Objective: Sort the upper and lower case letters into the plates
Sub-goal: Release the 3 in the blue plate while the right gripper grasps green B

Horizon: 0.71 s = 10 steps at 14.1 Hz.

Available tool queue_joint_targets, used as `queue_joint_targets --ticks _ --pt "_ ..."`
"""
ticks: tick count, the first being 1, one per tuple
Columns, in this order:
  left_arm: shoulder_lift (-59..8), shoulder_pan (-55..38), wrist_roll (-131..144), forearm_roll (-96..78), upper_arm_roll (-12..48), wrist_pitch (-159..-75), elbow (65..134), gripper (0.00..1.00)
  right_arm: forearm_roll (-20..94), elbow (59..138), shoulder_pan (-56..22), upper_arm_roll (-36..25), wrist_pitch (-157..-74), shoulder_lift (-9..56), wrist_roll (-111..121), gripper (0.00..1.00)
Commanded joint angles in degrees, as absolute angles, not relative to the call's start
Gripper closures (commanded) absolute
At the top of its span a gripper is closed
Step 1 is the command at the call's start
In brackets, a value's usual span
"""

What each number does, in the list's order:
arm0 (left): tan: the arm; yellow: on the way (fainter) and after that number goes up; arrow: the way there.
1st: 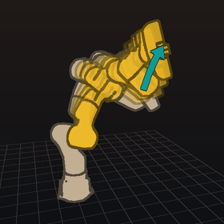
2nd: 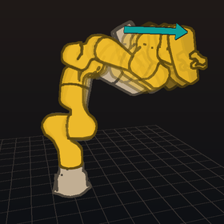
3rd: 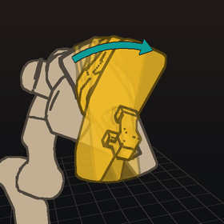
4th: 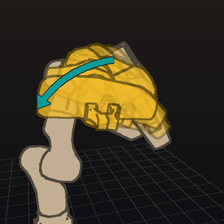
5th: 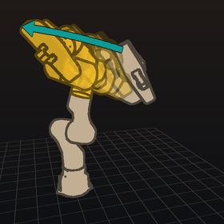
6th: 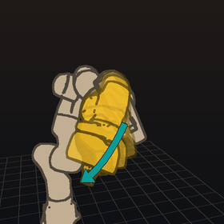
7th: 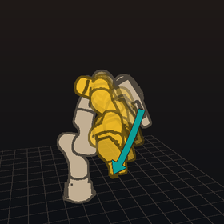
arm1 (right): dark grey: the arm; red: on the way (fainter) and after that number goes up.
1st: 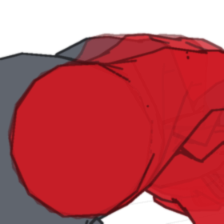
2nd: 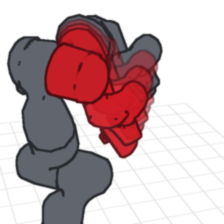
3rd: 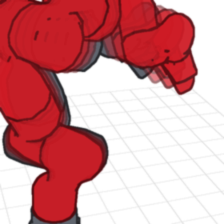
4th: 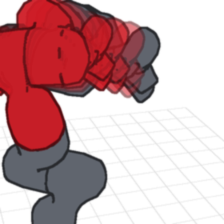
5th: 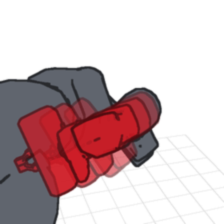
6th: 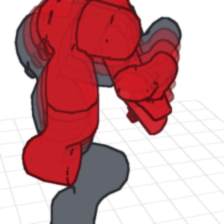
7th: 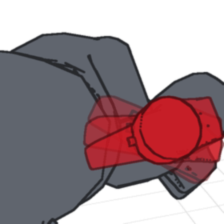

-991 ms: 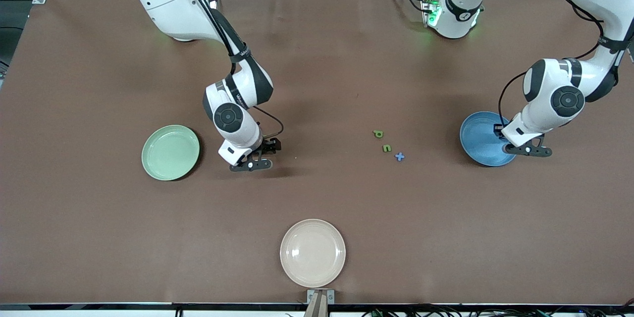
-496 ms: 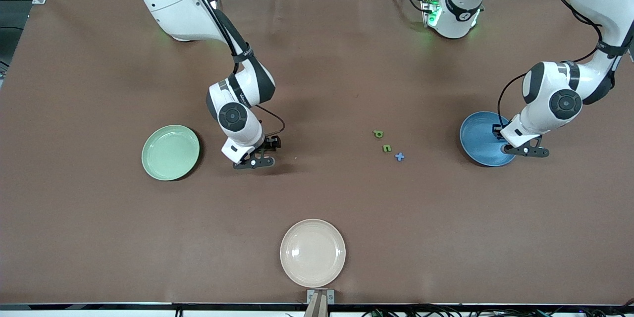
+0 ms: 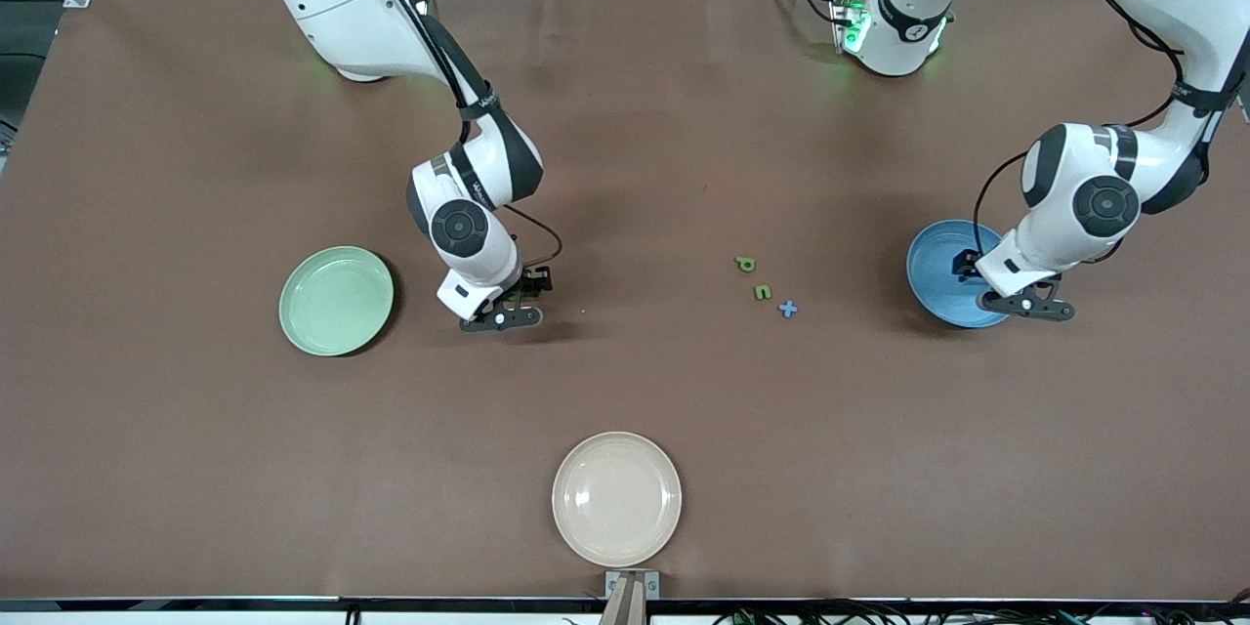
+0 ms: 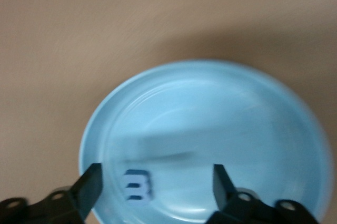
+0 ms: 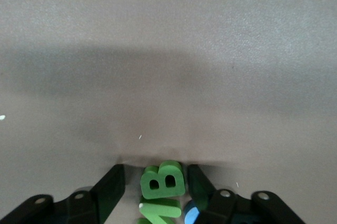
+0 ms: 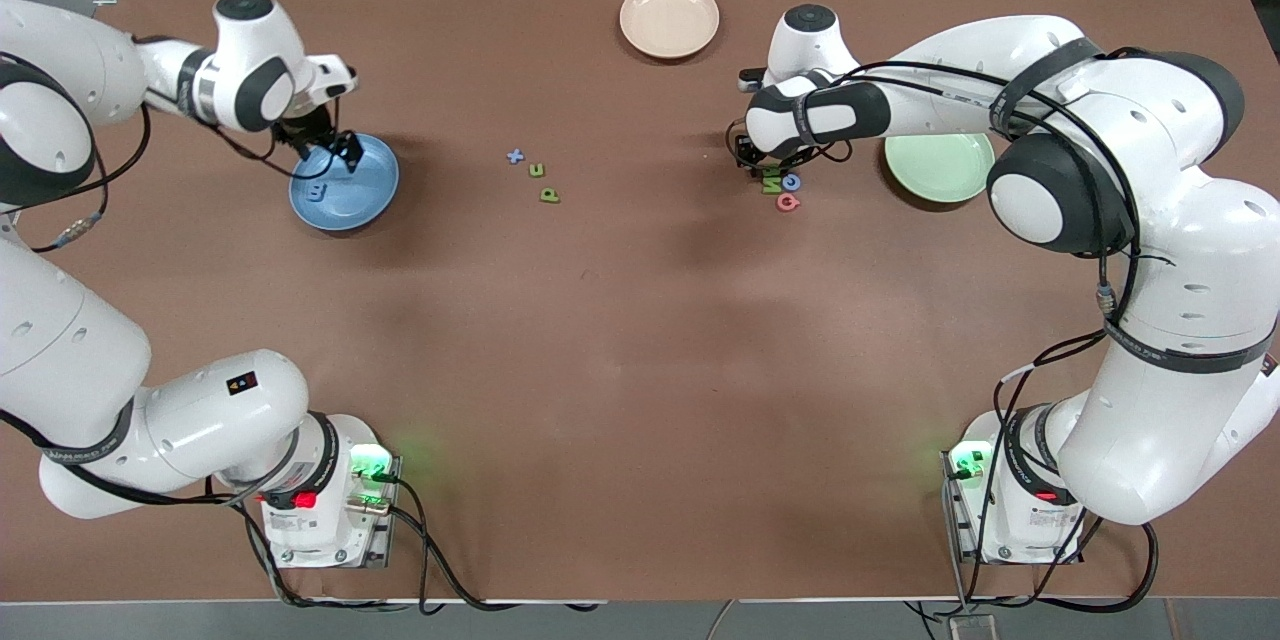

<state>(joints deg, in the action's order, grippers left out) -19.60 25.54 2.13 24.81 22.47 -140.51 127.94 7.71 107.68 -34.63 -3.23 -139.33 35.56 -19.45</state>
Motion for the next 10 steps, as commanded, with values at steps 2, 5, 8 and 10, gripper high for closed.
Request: queue_joint_targets --ticks 2,5,8,10 --pt "-19.59 25.05 14.8 23.12 29.43 -136.14 124.37 0.01 7.73 110.74 -34.9 -3.69 -139.48 34.63 -16.45 0.67" --pt "-22.66 24.0 29.21 23.12 34.09 -135.79 120.69 0.01 7.82 110.48 -32.45 -3.78 -137.74 32.44 -12.93 0.9" --pt "-26.09 17.59 49.77 23.64 34.28 -135.79 117.35 0.01 8.0 108.64 -28.75 -3.78 -128.53 28.67 -11.35 1.0" --pt "-28.64 14.96 57.18 23.99 34.28 -136.31 115.67 0.01 8.09 108.46 -25.59 -3.78 -123.86 25.77 -6.0 1.0"
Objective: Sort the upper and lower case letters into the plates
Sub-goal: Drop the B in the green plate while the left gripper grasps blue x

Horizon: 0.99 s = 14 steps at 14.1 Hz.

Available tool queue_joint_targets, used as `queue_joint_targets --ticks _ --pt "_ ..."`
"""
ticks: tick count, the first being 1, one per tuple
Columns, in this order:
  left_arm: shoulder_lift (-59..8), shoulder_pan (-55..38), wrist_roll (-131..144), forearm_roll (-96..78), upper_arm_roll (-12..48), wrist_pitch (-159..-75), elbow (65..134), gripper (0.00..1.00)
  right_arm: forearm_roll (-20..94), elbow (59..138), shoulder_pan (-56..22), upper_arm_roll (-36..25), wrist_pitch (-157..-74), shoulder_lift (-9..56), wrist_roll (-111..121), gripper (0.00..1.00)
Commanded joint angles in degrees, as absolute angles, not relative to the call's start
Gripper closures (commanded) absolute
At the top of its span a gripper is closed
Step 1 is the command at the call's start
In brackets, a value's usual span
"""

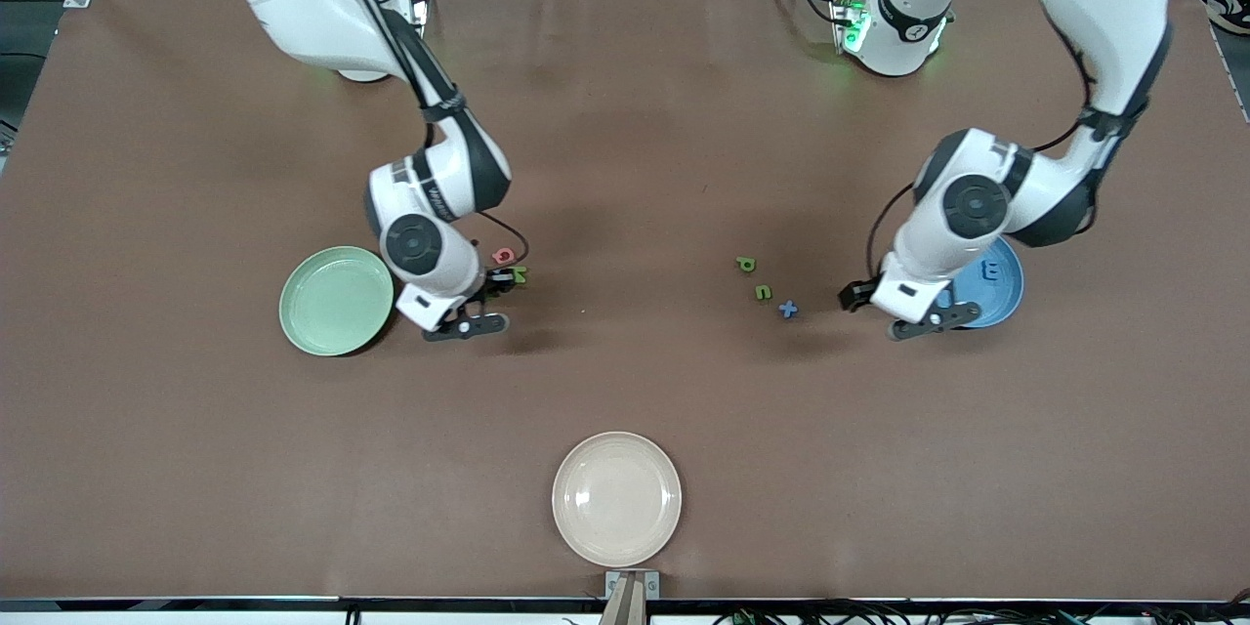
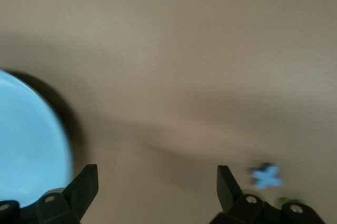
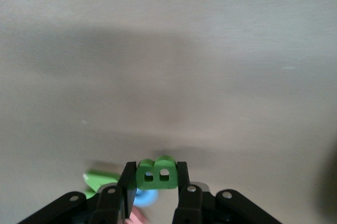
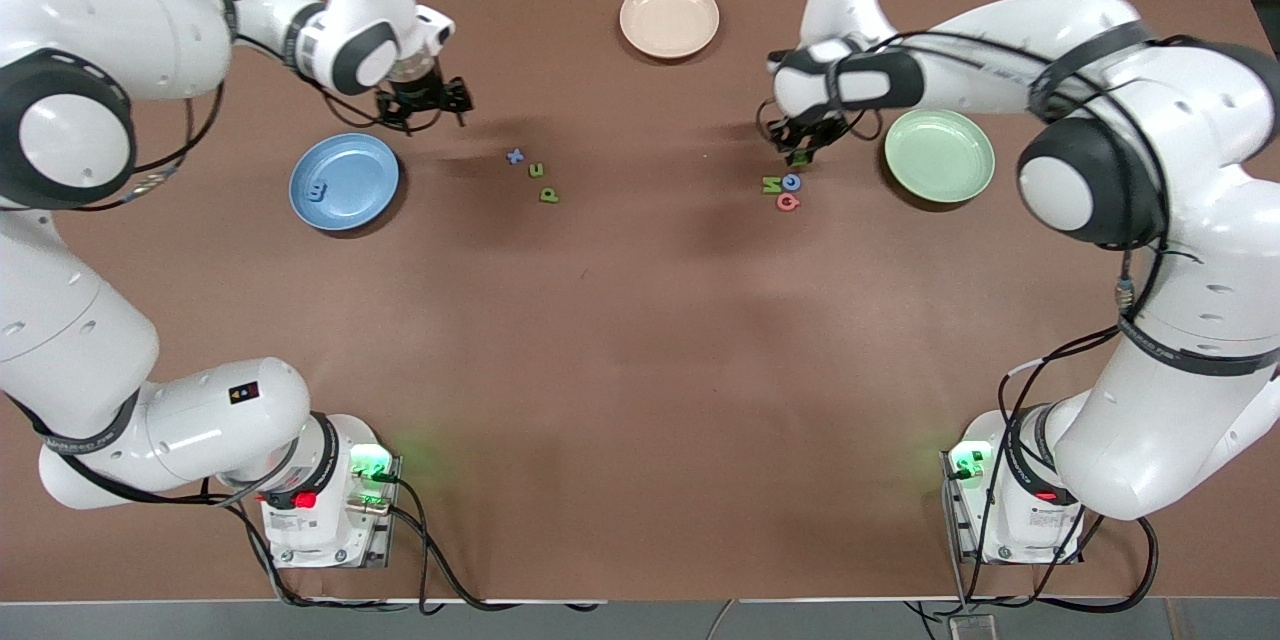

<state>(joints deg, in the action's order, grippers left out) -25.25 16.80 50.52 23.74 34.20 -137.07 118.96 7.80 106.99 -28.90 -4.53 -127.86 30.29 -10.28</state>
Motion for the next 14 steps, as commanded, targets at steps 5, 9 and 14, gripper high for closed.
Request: queue_joint_targets --ticks 5,9,14 --pt "-32.25 11.87 70.47 27.84 34.19 -141.06 116.1 0.01 7.73 109.25 -17.25 -4.04 -116.9 21.98 5.6 1.0" --pt "-34.72 11.34 75.49 32.69 34.19 -144.49 116.46 0.01 5.99 112.67 -11.35 -4.13 -117.07 21.88 11.33 1.0" --pt "-36.47 10.11 76.29 33.74 34.1 -145.37 115.66 0.01 1.15 120.92 -6.87 -4.13 -126.27 22.32 11.42 1.0"
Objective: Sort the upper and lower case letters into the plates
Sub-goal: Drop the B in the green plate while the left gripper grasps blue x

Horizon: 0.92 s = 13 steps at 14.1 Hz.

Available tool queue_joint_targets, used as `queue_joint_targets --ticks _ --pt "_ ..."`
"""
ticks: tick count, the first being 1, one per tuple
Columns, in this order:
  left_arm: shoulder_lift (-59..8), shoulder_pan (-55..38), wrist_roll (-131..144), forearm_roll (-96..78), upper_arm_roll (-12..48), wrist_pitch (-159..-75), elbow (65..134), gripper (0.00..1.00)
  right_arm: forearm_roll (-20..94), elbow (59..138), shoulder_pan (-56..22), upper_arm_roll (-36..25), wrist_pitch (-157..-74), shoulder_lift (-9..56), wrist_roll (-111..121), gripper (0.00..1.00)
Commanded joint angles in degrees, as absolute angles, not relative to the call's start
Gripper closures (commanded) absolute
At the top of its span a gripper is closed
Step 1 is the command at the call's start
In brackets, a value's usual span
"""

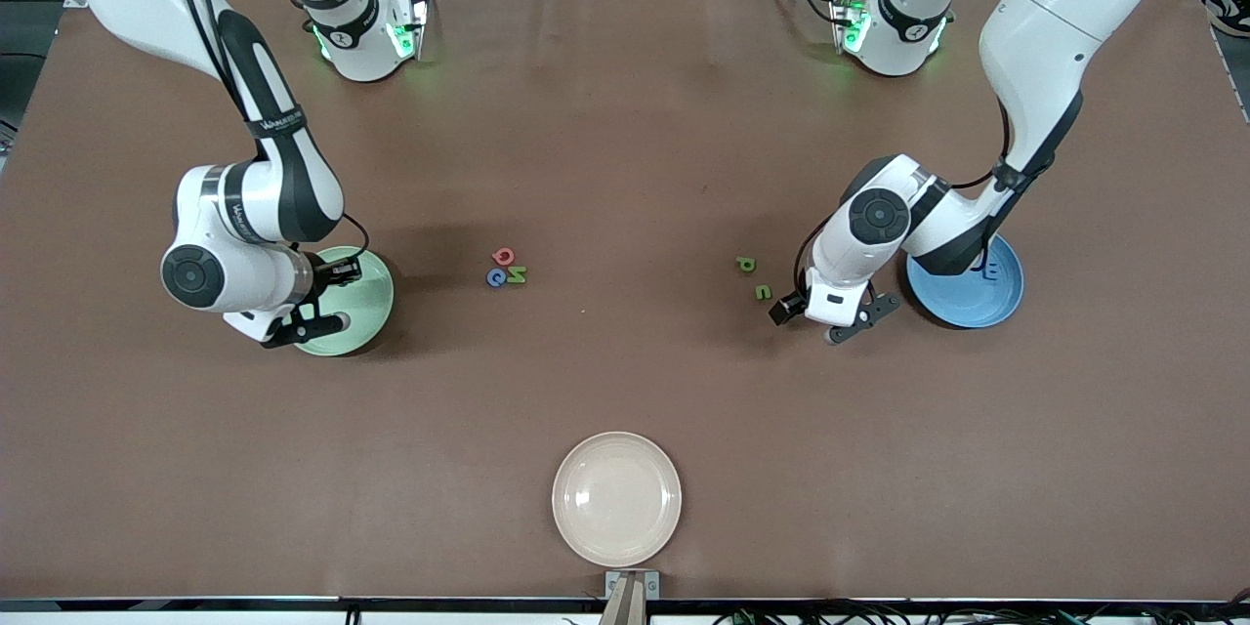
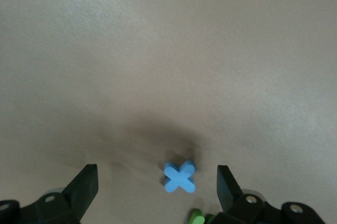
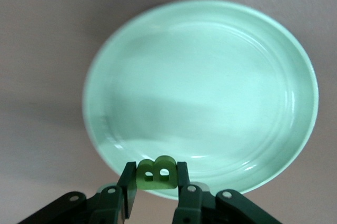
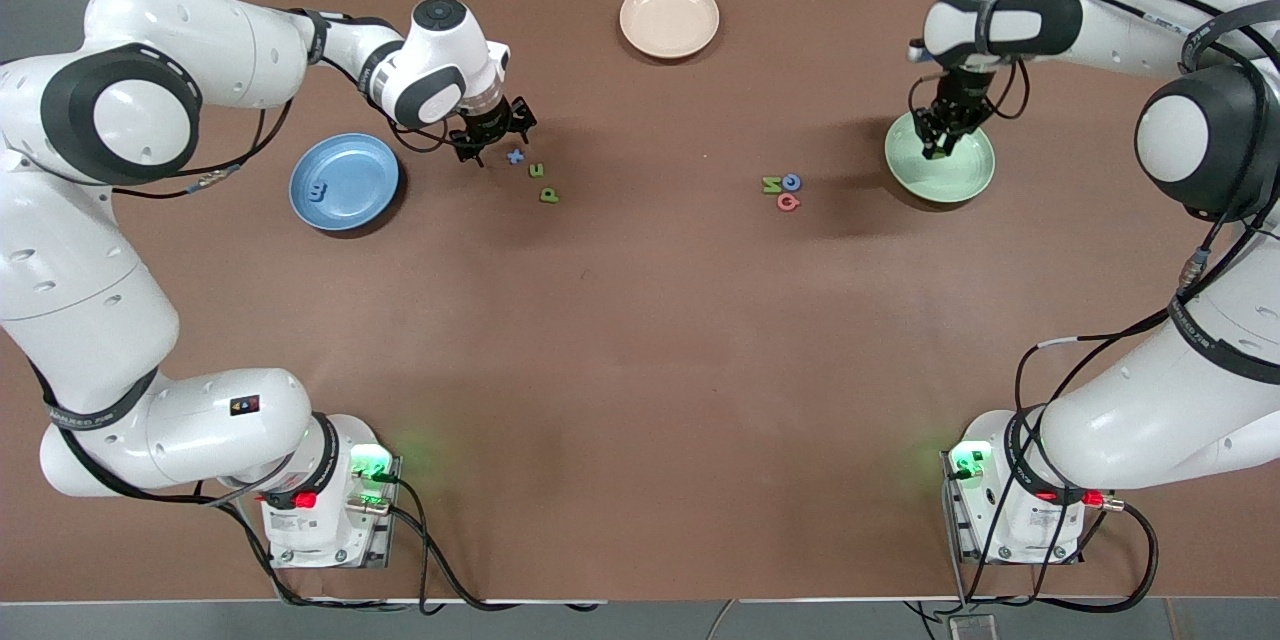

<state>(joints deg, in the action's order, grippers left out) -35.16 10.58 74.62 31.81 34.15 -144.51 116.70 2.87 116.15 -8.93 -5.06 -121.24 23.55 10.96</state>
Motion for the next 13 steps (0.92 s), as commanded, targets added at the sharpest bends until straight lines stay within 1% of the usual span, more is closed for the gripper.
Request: queue_joint_targets --ticks 1,3,6,7,8,9,12,13 --pt "-36.74 10.02 76.29 33.84 34.1 -145.46 115.58 0.04 0.88 122.07 -6.42 -4.13 -128.73 22.5 11.6 1.0" --pt "-37.7 9.23 76.29 33.84 33.93 -145.46 114.88 0.15 0.88 123.39 -6.33 -4.13 -131.21 22.59 11.78 1.0" --pt "-38.23 8.97 76.29 34.01 33.93 -145.46 114.44 0.34 0.88 123.66 -5.54 -4.13 -131.4 22.59 11.78 0.99" --pt "-38.75 8.96 76.29 34.1 33.93 -145.46 114.17 0.4 0.88 123.75 -5.54 -4.04 -131.31 22.59 11.78 0.94" --pt "-38.93 8.96 76.29 34.1 33.93 -145.46 113.91 0.47 0.88 123.66 -5.54 -4.04 -130.96 22.59 11.78 0.6" --pt "-39.02 8.96 76.2 34.1 33.84 -145.46 113.91 0.55 0.88 123.66 -5.54 -4.04 -130.78 22.59 11.69 0.01" --pt "-38.85 9.05 76.2 34.19 33.84 -145.46 113.91 0.79 0.97 123.05 -5.89 -3.96 -129.03 22.41 11.17 0.0" --pt "-38.76 9.05 76.2 34.19 33.84 -145.46 113.91 0.84 1.49 122.44 -6.32 -3.61 -127.37 21.89 10.81 0.0"
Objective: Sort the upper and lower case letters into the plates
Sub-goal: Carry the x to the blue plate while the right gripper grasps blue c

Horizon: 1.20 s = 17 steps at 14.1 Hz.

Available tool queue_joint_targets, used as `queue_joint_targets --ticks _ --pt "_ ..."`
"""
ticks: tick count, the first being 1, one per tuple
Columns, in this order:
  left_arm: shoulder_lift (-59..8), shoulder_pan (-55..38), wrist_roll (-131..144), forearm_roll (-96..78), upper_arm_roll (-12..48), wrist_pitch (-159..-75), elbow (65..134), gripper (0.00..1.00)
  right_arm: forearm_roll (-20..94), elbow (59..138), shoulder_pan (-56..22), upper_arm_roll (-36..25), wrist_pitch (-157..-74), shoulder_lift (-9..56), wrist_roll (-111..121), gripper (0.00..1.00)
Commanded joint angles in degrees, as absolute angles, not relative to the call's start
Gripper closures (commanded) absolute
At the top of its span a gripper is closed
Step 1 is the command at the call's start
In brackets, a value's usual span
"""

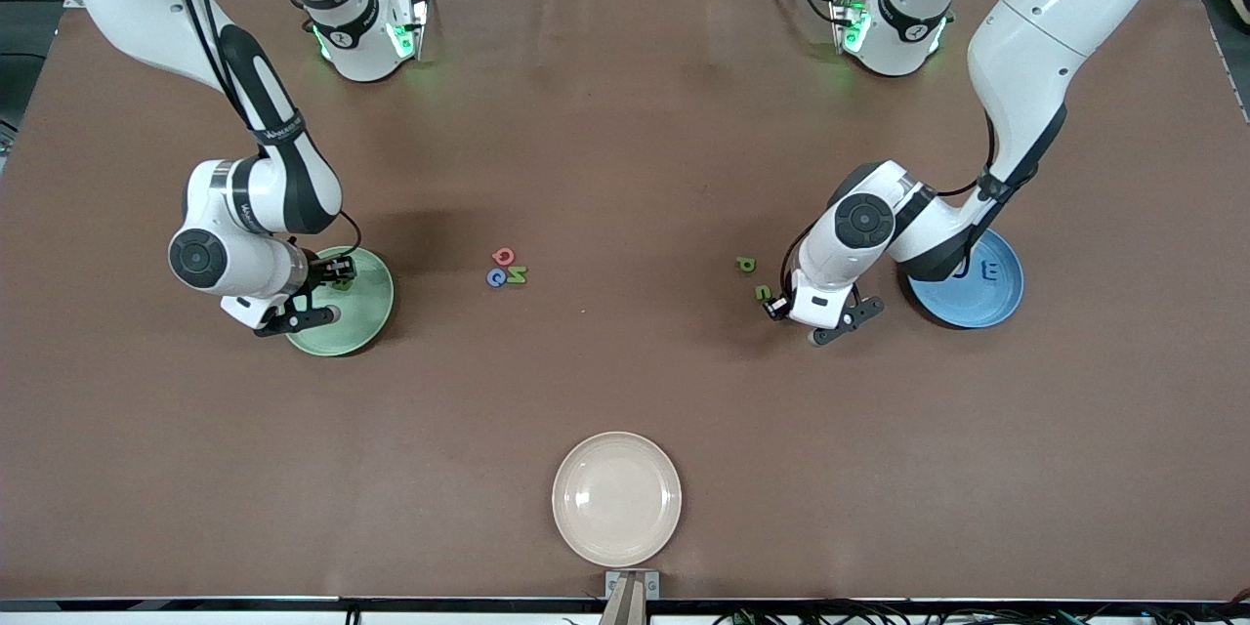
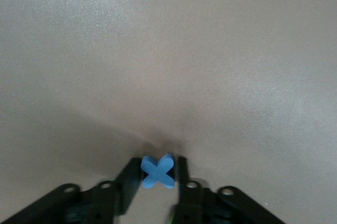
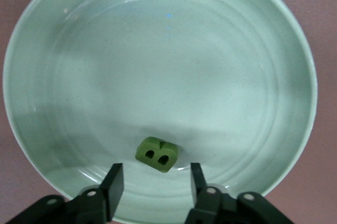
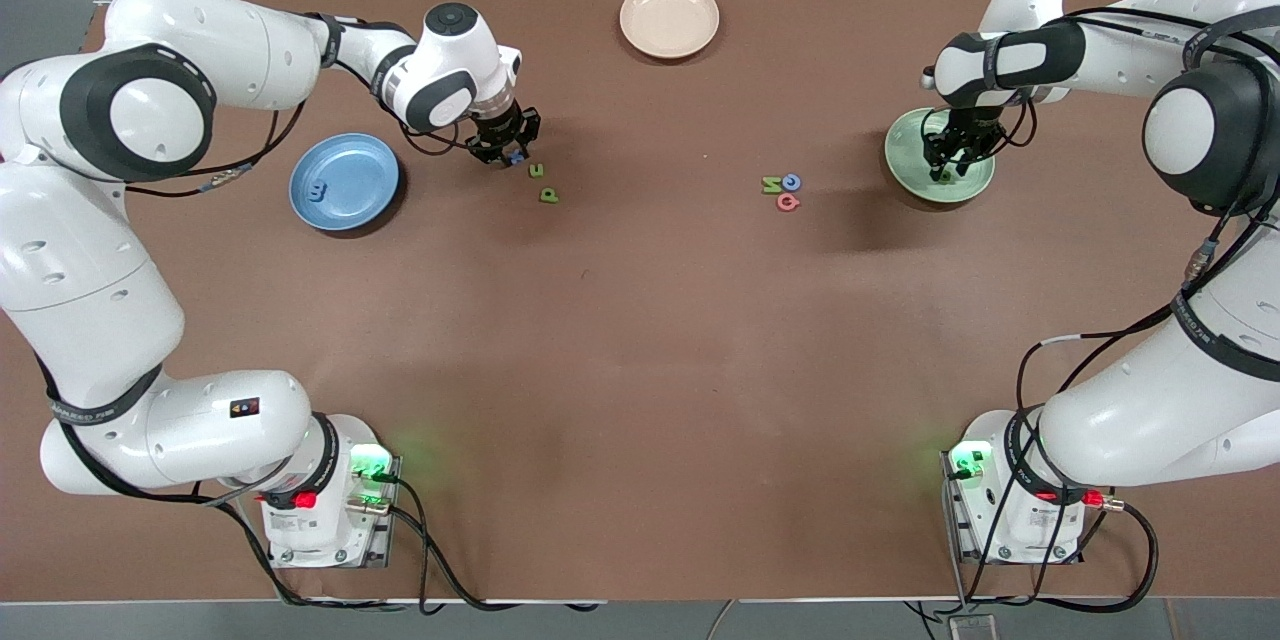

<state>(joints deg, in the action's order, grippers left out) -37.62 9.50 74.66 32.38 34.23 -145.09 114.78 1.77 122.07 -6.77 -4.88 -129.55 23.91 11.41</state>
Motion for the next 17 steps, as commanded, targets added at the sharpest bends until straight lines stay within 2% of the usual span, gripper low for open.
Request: queue_joint_targets --ticks 1,4,7,9,11,15,17 --pt "-38.41 9.14 76.2 34.19 33.84 -145.37 113.91 0.86 1.76 120.95 -7.37 -3.52 -125.09 21.1 9.68 0.0" --pt "-36.13 10.37 75.41 34.28 34.01 -143.62 114.43 0.87 1.93 116.21 -12.02 -3.34 -118.06 19.78 -3.38 0.0" --pt "-31.39 12.82 70.69 34.19 34.63 -139.41 116.27 0.87 2.02 115.66 -18.35 -3.34 -118.91 19.42 -18.06 0.0" --pt "-29.19 16.94 65.85 33.49 37.16 -137.55 118.2 0.87 4.55 115.58 -20.04 -3.34 -121.37 19.77 -21.17 0.0" --pt "-28.92 27.1 60.15 33.49 44.61 -135.54 119.61 0.87 10.7 115.92 -21.78 -3.43 -124.17 20.04 -21.18 0.0" --pt "-28.92 48.29 44.51 33.66 59.56 -128.51 123.03 0.86 10.9 116.37 -25.91 -3.52 -129.1 21.7 -26.7 0.0" --pt "-28.92 55.87 39.84 36.63 62.83 -128.67 126.55 0.86 10.81 117.5 -27.59 -3.6 -132.95 22.58 -29.08 0.0"
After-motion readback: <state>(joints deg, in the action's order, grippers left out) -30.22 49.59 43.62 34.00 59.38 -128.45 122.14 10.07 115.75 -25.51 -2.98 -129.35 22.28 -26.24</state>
